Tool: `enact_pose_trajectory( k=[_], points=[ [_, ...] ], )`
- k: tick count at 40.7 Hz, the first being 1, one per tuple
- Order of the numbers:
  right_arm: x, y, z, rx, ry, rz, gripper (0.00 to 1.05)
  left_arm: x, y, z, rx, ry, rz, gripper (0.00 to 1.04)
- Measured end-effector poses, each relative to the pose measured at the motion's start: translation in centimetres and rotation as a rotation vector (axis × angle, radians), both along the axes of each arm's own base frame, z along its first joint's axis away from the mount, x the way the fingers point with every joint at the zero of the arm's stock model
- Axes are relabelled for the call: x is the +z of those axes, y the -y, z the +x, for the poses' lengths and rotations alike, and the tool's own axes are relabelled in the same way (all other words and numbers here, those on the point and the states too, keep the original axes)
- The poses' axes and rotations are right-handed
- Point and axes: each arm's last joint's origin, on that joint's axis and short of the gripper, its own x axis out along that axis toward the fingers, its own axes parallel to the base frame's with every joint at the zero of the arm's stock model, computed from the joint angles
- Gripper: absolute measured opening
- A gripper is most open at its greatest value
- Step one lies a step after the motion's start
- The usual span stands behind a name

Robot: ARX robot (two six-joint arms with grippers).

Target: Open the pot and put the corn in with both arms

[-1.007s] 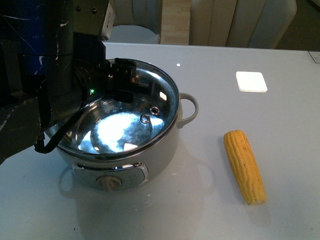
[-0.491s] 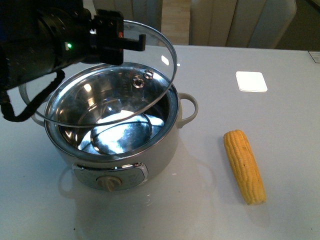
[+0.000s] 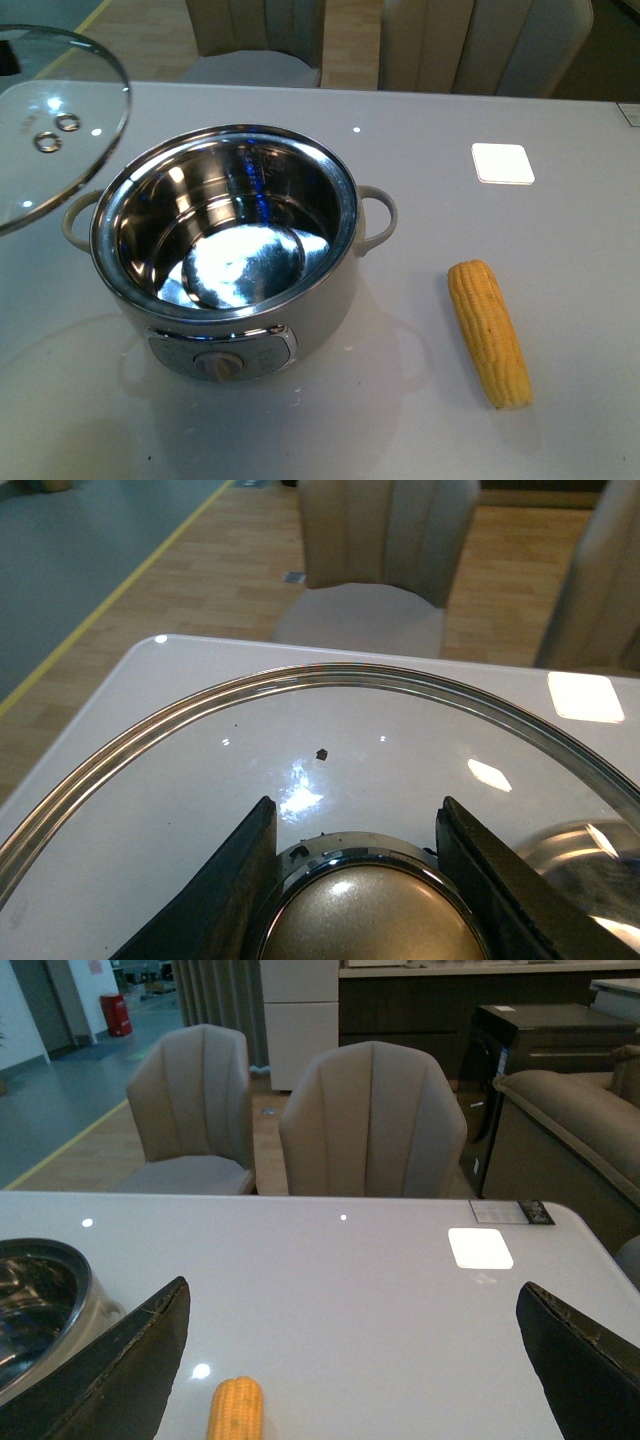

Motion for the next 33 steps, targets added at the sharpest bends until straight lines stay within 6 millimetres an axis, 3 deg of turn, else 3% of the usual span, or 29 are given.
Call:
enact_pose_trajectory(
  k=[6, 12, 25, 33],
  points=[
    [0.0, 0.0, 0.0, 0.0, 0.0, 0.0, 0.96, -1.8, -5.3, 0.4, 0.159, -0.01, 0.004, 0.42],
    [0.0, 0.0, 0.0, 0.0, 0.0, 0.0, 0.96, -4.9, -8.2, 0.8, 0.234, -0.049, 0.0, 0.42],
    [0.0, 0.0, 0.0, 0.0, 0.0, 0.0, 0.96, -12.8, -11.1, 2.1, 0.272, -0.087, -0.019, 0.42],
    [0.0, 0.0, 0.0, 0.0, 0.0, 0.0, 0.96, -16.0, -11.9, 2.8, 0.254, -0.108, -0.035, 0.42]
  ],
)
